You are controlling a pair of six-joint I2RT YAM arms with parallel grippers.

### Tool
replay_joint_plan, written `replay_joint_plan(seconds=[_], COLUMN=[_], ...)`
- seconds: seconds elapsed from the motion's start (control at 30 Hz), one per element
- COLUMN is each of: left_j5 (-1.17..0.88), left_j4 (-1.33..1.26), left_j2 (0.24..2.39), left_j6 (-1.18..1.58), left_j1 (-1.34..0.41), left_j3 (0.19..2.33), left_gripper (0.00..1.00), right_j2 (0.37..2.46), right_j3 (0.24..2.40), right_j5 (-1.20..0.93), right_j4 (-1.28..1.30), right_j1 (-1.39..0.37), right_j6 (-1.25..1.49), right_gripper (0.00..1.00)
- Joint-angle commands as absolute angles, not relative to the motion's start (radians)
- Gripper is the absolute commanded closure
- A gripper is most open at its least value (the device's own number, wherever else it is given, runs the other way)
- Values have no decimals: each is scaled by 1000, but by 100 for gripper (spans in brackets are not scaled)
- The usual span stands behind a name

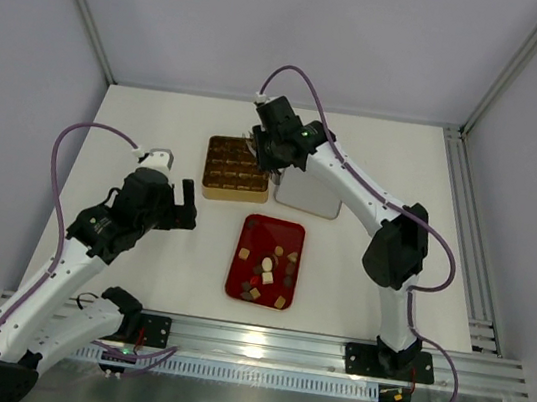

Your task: Pack the chocolate

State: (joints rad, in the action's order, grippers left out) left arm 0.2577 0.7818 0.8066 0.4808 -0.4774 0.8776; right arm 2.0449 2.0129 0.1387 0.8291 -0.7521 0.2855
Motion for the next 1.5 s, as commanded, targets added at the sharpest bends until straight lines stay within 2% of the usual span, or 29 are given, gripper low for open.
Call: replay_joint_plan(seconds=[0.0, 0.23, 0.4, 0.6, 0.77, 0.9, 1.17, 1.33, 1.47], left_j5=[255, 256, 256, 261, 259, 256, 255, 256, 256], left_j4=[759, 761, 761, 764, 761, 761, 759, 758, 759], left_j2=[795, 795, 793, 793, 787, 788, 784, 788, 792], left_j6=[468, 469, 471, 469, 471, 471, 471, 471, 472], left_j1=[-472, -472, -472, -472, -472, -472, -471, -472, -471], left_j3=[871, 871, 873, 871, 871, 871, 871, 871, 871], left_gripper=[0, 0, 0, 0, 0, 0, 0, 0, 0], right_j2=[2063, 2094, 2095, 2089, 1982, 1827, 1404, 1284, 1253], right_j3=[2088, 2086, 2088, 2115, 2065, 1909, 1433, 1260, 1203], right_j5=[133, 123, 115, 124, 137, 136, 161, 183, 184], right_j4=[802, 787, 778, 796, 816, 805, 813, 891, 939], right_j1=[-741, -729, -727, -727, -727, -733, -813, -961, -1064], right_j6=[282, 291, 290, 285, 284, 291, 356, 432, 517], right_gripper=[65, 64, 55, 55, 55, 55, 55, 56, 56])
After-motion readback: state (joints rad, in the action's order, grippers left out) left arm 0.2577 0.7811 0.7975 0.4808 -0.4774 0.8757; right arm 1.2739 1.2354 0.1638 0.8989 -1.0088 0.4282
